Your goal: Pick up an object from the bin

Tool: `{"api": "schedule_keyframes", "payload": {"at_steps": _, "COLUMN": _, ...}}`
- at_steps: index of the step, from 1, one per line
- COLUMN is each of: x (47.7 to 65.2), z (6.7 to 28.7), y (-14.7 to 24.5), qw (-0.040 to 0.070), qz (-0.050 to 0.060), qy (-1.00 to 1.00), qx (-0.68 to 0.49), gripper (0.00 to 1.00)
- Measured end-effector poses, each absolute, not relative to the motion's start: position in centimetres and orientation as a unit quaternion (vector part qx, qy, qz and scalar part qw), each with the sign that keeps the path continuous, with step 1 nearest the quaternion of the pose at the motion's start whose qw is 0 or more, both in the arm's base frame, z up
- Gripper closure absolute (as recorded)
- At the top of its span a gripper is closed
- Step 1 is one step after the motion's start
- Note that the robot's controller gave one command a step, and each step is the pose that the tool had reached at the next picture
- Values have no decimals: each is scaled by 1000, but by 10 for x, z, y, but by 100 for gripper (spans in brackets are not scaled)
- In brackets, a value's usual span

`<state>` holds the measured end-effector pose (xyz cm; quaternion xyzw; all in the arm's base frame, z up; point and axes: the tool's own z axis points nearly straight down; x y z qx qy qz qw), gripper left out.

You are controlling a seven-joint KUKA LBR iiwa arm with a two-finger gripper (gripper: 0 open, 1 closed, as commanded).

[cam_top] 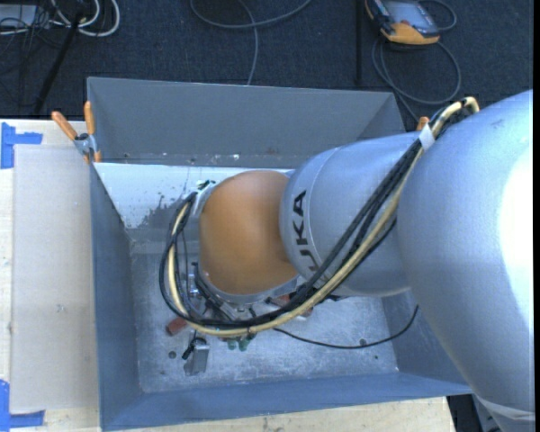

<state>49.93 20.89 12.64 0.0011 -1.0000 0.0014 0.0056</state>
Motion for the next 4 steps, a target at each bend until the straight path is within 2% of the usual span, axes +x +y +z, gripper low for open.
{"api": "schedule_keyframes", "payload": {"at_steps": 1, "x": 533, "z": 66, "y": 165, "qw": 3, "qz": 2, "qy": -1000, "qx": 20, "gripper": 0}}
{"api": "schedule_keyframes", "payload": {"at_steps": 2, "x": 508, "z": 115, "y": 117, "qw": 1, "qz": 0, "qy": -982, "qx": 190, "gripper": 0}}
{"api": "schedule_keyframes", "payload": {"at_steps": 3, "x": 538, "z": 68, "y": 163, "qw": 0, "qz": -1, "qy": -922, "qx": 388, "gripper": 0}}
{"api": "schedule_keyframes", "payload": {"at_steps": 4, "x": 539, "z": 69, "y": 162, "qw": 0, "qz": -1, "qy": -923, "qx": 385, "gripper": 100}}
